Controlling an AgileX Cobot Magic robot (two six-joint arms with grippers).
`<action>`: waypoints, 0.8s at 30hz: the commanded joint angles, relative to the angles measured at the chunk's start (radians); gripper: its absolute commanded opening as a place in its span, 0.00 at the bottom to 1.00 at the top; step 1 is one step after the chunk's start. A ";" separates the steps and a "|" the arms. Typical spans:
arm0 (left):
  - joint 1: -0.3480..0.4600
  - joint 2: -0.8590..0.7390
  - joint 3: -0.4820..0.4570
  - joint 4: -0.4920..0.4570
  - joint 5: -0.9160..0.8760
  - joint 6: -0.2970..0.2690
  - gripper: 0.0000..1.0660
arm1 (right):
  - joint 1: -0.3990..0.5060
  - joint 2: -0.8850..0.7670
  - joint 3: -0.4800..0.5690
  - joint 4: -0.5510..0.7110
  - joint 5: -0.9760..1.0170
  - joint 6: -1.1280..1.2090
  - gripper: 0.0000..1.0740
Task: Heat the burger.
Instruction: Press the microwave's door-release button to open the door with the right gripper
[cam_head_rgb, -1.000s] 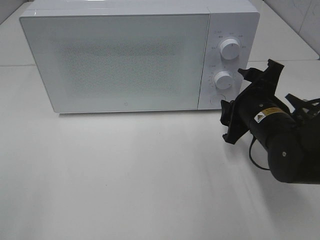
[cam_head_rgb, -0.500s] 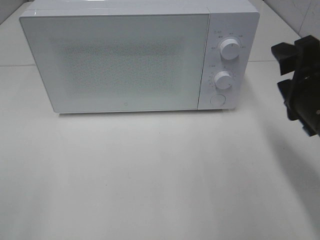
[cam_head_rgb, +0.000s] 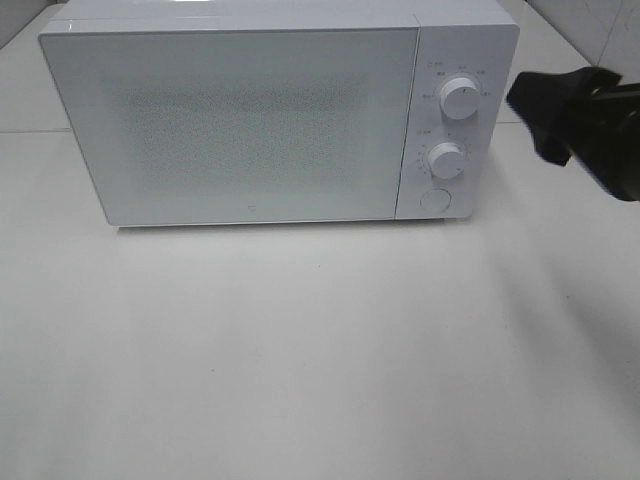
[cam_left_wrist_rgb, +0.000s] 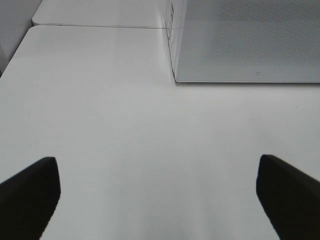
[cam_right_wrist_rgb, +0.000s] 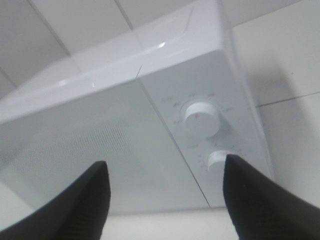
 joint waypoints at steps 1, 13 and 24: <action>0.004 -0.005 0.003 0.002 0.003 -0.002 0.95 | -0.004 -0.015 -0.107 -0.008 0.304 -0.249 0.59; 0.004 -0.005 0.003 0.002 0.003 -0.002 0.95 | -0.189 -0.012 -0.314 -0.218 0.915 -0.119 0.72; 0.004 -0.005 0.003 0.002 0.003 -0.002 0.95 | -0.481 0.021 -0.357 -0.465 1.245 0.043 0.77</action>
